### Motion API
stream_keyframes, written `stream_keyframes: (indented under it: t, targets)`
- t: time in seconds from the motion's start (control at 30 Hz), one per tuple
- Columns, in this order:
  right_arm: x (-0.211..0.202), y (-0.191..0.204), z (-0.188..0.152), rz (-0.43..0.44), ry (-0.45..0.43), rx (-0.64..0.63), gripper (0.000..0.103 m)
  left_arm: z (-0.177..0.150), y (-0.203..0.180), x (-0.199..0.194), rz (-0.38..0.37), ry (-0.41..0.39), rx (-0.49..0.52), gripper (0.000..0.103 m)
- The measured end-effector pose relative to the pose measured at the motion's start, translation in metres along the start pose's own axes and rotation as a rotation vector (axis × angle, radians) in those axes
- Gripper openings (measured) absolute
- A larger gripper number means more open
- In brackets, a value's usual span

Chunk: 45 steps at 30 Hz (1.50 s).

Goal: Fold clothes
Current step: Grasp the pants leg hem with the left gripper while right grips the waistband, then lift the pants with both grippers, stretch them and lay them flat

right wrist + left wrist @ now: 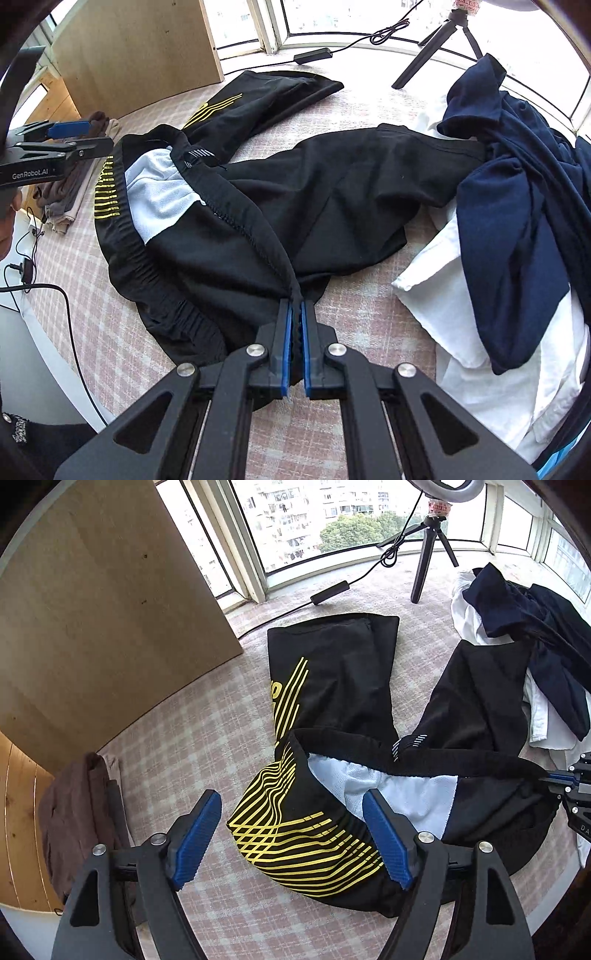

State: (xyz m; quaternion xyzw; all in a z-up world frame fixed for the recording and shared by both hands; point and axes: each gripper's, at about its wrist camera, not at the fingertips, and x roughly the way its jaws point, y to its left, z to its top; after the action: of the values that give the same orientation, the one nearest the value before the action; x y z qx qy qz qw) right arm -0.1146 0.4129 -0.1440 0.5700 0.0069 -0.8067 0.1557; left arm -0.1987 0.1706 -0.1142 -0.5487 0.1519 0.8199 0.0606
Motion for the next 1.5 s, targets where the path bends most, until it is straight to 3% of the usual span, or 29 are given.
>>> stream_keyframes:
  t: [0.1, 0.13, 0.17, 0.23, 0.33, 0.47, 0.53, 0.57, 0.73, 0.83, 0.93, 0.97, 1.13, 1.23, 1.3, 1.33, 1.4, 1.43, 1.5]
  targets:
    - [-0.001, -0.005, -0.001, 0.012, -0.012, 0.013, 0.005, 0.007, -0.006, 0.029, 0.02, 0.071, -0.005, 0.075]
    - [-0.001, -0.007, -0.002, 0.015, -0.014, 0.016, 0.005, 0.009, -0.008, 0.039, 0.026, 0.094, -0.007, 0.06]
    - [-0.001, -0.009, -0.002, 0.017, -0.015, 0.016, 0.005, 0.004, -0.004, 0.044, -0.016, 0.116, -0.031, 0.034]
    - [0.005, -0.012, 0.003, 0.02, -0.01, 0.02, 0.005, -0.013, 0.008, 0.045, -0.088, 0.133, -0.08, 0.02]
    - [0.019, -0.011, 0.009, 0.01, 0.042, 0.009, 0.014, -0.036, 0.028, 0.033, -0.121, 0.121, -0.109, 0.017]
    - [0.036, -0.001, 0.015, 0.017, 0.071, -0.037, 0.016, -0.064, 0.053, 0.012, -0.112, 0.104, -0.119, 0.016]
    - [0.038, 0.005, 0.013, 0.04, 0.076, -0.07, 0.014, -0.076, 0.066, 0.009, -0.114, 0.108, -0.148, 0.015]
    - [0.035, 0.006, 0.011, 0.054, 0.071, -0.079, 0.003, -0.08, 0.071, 0.007, -0.136, 0.111, -0.164, 0.014]
    - [-0.014, 0.0, 0.005, 0.089, -0.02, -0.04, 0.004, -0.104, 0.079, -0.017, -0.163, 0.083, -0.159, 0.014]
    - [-0.051, 0.0, -0.003, 0.088, -0.068, -0.06, 0.004, -0.123, 0.076, -0.031, -0.182, 0.06, -0.132, 0.019]
    - [-0.055, 0.008, -0.016, 0.084, -0.046, -0.076, 0.004, -0.147, 0.062, -0.016, -0.095, 0.104, -0.047, 0.035]
    - [-0.05, 0.013, -0.02, 0.071, -0.026, -0.088, 0.004, -0.153, 0.058, -0.007, -0.048, 0.124, -0.02, 0.036]
    - [-0.015, 0.035, -0.036, 0.002, 0.055, -0.109, 0.004, -0.169, 0.045, 0.013, -0.004, 0.134, 0.052, 0.037]
    - [-0.01, 0.04, -0.041, -0.026, 0.063, -0.109, 0.004, -0.174, 0.033, 0.01, 0.019, 0.1, 0.127, 0.052]
    - [-0.006, 0.04, -0.046, -0.038, 0.076, -0.097, 0.005, -0.171, 0.029, 0.014, 0.048, 0.08, 0.151, 0.053]
    - [-0.003, 0.039, -0.049, -0.044, 0.083, -0.087, 0.005, -0.167, 0.029, 0.016, 0.043, 0.07, 0.151, 0.051]
    - [0.004, 0.037, -0.054, -0.045, 0.097, -0.066, 0.006, -0.162, 0.032, 0.025, -0.033, 0.09, 0.132, 0.023]
    - [0.008, 0.036, -0.057, -0.045, 0.106, -0.057, 0.006, -0.159, 0.033, 0.029, -0.074, 0.102, 0.121, 0.004]
    - [0.016, 0.035, -0.062, -0.034, 0.13, -0.055, 0.006, -0.158, 0.04, 0.033, -0.106, 0.122, 0.099, 0.004]
